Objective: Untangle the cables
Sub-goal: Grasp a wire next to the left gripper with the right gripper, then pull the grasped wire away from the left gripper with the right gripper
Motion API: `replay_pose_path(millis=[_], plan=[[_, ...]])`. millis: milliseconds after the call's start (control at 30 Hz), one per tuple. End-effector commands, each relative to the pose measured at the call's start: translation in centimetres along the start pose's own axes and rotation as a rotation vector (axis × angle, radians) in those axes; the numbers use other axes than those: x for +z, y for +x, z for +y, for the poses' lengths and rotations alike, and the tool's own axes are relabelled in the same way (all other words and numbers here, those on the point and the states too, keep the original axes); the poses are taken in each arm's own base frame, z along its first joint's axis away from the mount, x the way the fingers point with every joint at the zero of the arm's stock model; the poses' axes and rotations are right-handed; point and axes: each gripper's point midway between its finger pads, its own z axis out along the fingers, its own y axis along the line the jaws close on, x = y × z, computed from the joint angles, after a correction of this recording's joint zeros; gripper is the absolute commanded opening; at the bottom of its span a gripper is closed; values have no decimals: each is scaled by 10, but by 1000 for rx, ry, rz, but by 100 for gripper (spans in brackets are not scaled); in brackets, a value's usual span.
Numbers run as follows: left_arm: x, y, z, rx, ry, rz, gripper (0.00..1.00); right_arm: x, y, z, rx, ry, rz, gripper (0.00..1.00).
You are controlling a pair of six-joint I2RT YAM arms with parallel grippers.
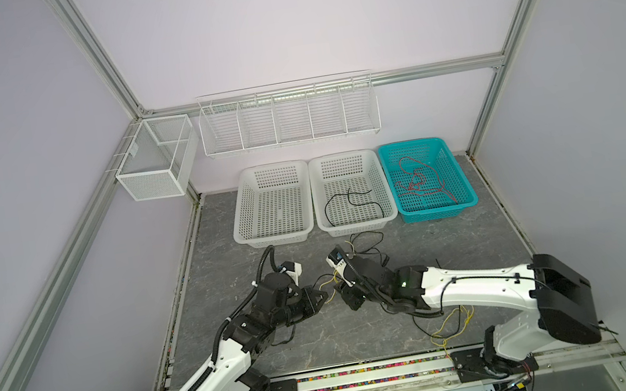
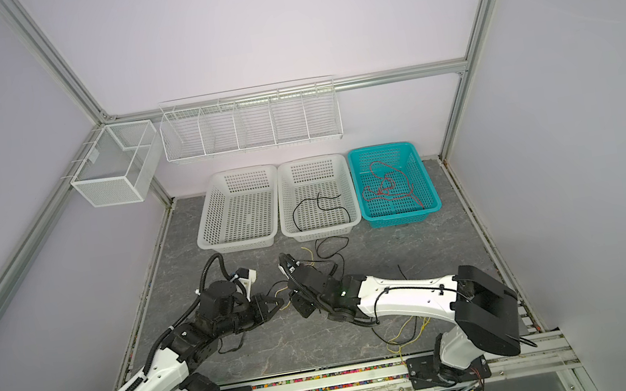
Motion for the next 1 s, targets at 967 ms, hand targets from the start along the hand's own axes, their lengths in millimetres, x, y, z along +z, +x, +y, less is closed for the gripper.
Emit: replay_pose_path(millis=[967], plan=[[-1, -2, 34, 16, -182, -9, 0, -79, 8, -86, 303, -24, -202, 6]])
